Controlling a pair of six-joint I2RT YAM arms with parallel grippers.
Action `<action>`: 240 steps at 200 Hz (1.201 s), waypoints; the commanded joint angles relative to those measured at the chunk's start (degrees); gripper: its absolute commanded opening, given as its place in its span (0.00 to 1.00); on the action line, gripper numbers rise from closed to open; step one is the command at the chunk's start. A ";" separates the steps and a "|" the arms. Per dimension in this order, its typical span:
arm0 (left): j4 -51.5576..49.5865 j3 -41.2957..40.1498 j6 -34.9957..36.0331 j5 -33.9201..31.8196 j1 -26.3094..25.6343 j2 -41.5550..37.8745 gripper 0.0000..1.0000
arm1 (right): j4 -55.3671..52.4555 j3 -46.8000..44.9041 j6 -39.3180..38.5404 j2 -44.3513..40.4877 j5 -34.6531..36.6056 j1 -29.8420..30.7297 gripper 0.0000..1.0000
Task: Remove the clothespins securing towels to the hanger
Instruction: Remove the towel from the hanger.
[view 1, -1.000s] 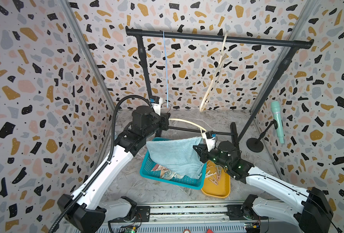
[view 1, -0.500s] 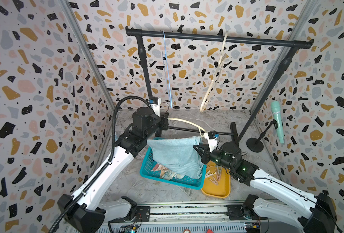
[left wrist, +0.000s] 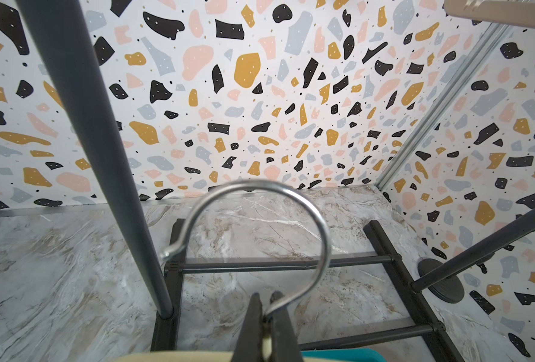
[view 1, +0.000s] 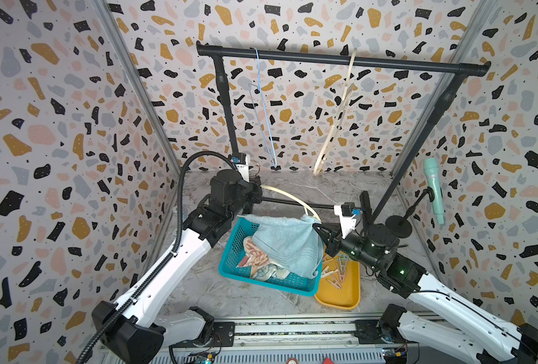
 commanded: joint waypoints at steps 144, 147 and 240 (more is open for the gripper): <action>3.17 -2.45 4.26 -8.72 3.01 -0.93 0.00 | -8.74 15.98 2.66 -7.56 0.89 -4.67 0.00; 3.14 -2.51 4.31 -8.89 3.02 -0.93 0.00 | -8.88 16.28 2.78 -7.71 0.81 -4.68 0.00; 3.66 -5.01 4.66 -10.79 4.91 -0.85 0.00 | -12.56 23.08 3.53 -9.67 -0.57 -4.95 0.00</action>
